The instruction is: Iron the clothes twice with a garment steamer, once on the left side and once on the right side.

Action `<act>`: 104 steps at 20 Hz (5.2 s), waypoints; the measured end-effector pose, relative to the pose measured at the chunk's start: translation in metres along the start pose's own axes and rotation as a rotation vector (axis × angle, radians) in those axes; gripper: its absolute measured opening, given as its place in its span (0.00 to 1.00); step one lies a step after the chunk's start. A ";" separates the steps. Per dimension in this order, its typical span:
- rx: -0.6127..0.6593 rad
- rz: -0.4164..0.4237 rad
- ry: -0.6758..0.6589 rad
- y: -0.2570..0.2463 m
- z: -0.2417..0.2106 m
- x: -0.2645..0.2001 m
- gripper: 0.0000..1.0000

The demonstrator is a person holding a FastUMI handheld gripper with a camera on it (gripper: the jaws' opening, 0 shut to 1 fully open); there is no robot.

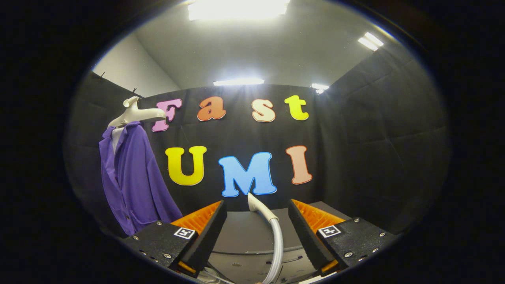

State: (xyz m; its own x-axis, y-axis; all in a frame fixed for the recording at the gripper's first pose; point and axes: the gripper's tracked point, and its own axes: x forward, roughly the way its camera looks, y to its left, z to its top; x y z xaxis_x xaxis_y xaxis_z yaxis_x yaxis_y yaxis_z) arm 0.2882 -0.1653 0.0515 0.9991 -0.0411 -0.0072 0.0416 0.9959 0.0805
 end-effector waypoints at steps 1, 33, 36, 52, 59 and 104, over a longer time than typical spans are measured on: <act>-0.001 0.004 0.019 -0.005 -0.007 0.017 0.97; 0.734 0.336 0.809 -0.016 -0.190 0.245 0.92; 0.780 0.327 0.865 -0.016 -0.199 0.250 0.68; 0.891 0.354 0.774 0.018 -0.151 0.143 0.28; 0.702 0.223 0.678 0.055 -0.125 0.039 0.27; -0.403 0.094 0.093 0.341 -0.087 -0.049 0.27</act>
State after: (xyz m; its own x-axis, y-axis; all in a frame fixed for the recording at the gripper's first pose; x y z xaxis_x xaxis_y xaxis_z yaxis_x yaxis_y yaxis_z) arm 0.2528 0.1836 -0.0070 0.9931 0.0408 -0.1096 -0.0732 0.9476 -0.3109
